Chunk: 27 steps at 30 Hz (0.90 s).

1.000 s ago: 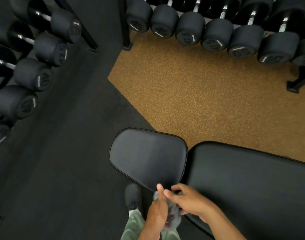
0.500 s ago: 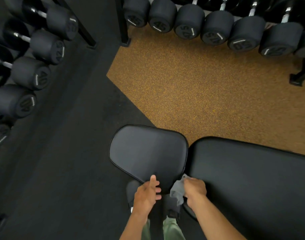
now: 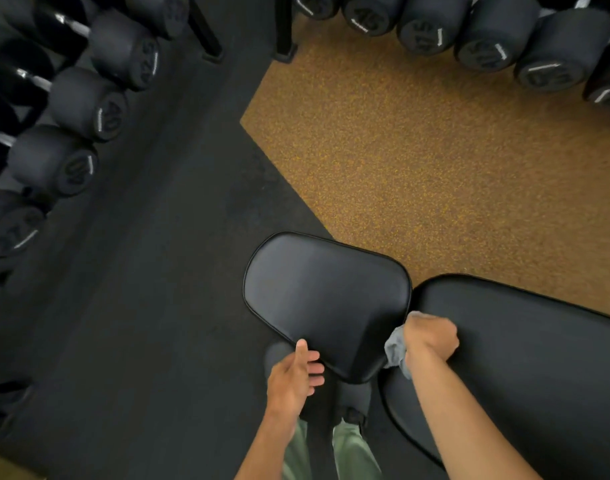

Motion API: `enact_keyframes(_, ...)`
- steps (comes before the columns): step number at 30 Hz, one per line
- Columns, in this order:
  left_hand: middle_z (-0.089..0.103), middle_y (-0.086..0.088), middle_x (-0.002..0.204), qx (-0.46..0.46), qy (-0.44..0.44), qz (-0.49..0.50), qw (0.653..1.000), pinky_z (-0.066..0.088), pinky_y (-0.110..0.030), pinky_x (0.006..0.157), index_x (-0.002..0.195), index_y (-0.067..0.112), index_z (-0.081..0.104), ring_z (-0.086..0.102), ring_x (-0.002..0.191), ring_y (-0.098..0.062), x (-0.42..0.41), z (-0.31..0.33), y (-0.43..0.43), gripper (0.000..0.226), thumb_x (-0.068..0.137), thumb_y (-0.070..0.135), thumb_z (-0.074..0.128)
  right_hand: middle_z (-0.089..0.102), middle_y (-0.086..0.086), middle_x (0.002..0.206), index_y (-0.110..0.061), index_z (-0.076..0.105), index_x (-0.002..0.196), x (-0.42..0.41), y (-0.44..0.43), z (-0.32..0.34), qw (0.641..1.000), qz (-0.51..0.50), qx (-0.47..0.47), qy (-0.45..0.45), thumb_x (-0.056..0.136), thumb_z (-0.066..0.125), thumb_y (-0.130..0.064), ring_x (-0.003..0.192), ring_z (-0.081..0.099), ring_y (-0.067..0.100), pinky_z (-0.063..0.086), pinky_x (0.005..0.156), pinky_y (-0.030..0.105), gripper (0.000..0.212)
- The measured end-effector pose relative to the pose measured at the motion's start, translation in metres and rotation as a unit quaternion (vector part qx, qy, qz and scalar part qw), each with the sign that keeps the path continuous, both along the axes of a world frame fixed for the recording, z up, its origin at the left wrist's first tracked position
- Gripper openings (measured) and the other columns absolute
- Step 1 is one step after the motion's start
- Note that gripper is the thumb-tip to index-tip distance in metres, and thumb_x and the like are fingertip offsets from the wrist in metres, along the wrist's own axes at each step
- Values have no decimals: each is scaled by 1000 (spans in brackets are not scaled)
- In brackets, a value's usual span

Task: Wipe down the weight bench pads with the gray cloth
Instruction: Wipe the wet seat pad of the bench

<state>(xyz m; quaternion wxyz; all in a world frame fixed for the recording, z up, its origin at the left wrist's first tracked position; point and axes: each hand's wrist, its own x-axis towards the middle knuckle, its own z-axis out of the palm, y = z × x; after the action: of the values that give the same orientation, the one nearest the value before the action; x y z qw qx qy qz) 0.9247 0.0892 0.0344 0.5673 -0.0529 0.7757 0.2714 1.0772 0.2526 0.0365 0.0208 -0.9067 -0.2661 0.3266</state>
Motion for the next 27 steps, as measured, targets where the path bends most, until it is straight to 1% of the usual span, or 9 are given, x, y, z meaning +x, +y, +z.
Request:
enact_keyframes(4,82,0,84,9,7,22,1000,61,-40,82,101,19,79,79,81,-18,-9,-3,3,47,107,52,47,67,34,116,11,71,109,-16,44,21,993,93,75,-8,99,53,-10,115,62,47,49,97,46,30)
enact_keyframes(7,82,-1,84,25,13,34,999,61,-38,80,102,19,79,79,81,-19,-19,-4,8,47,106,53,47,70,23,116,-4,75,110,-35,79,19,972,219,85,2,100,55,-18,115,62,42,49,91,39,27)
enact_keyframes(10,81,-2,85,47,32,53,997,59,-36,77,100,18,79,79,81,-21,-31,0,20,47,107,52,47,75,13,110,-20,79,106,-66,92,4,910,403,93,33,99,57,-24,108,67,36,47,84,32,23)
enact_keyframes(13,81,-4,85,62,51,75,994,58,-36,74,100,18,79,79,81,-24,-49,2,34,46,107,50,48,76,5,114,-21,77,109,-103,80,-10,844,521,101,81,101,58,-23,108,66,29,38,96,33,21)
enact_keyframes(16,81,-5,85,82,78,103,988,57,-35,71,99,19,79,78,77,-22,-69,6,50,43,106,50,49,70,12,124,-9,73,118,-129,60,-11,836,512,125,152,104,55,-12,108,61,19,35,91,19,24)
enact_keyframes(20,80,-4,89,115,152,127,973,59,-39,74,99,25,76,76,74,-18,-94,6,67,30,106,43,54,45,8,158,-18,57,145,-156,23,-6,760,612,79,202,104,50,-9,146,39,25,25,116,25,43)
enact_keyframes(22,79,5,94,122,199,130,964,62,-46,87,103,33,74,77,82,-13,-107,2,70,21,100,46,58,51,3,153,-25,62,140,-166,8,-4,739,624,56,248,101,54,-7,143,45,23,31,119,30,43)
enact_keyframes(24,77,14,106,121,207,123,963,59,-51,97,111,44,72,74,99,-10,-118,0,72,25,91,55,62,65,-3,137,-34,66,132,-170,-3,3,758,578,19,302,99,57,-14,127,59,19,45,110,31,40)
enact_keyframes(27,76,15,118,162,83,141,973,56,-43,100,119,46,73,71,113,-10,-125,22,73,28,94,56,65,73,-13,119,-37,68,123,-172,-17,19,787,455,-9,418,95,61,-17,112,66,4,53,102,31,36)
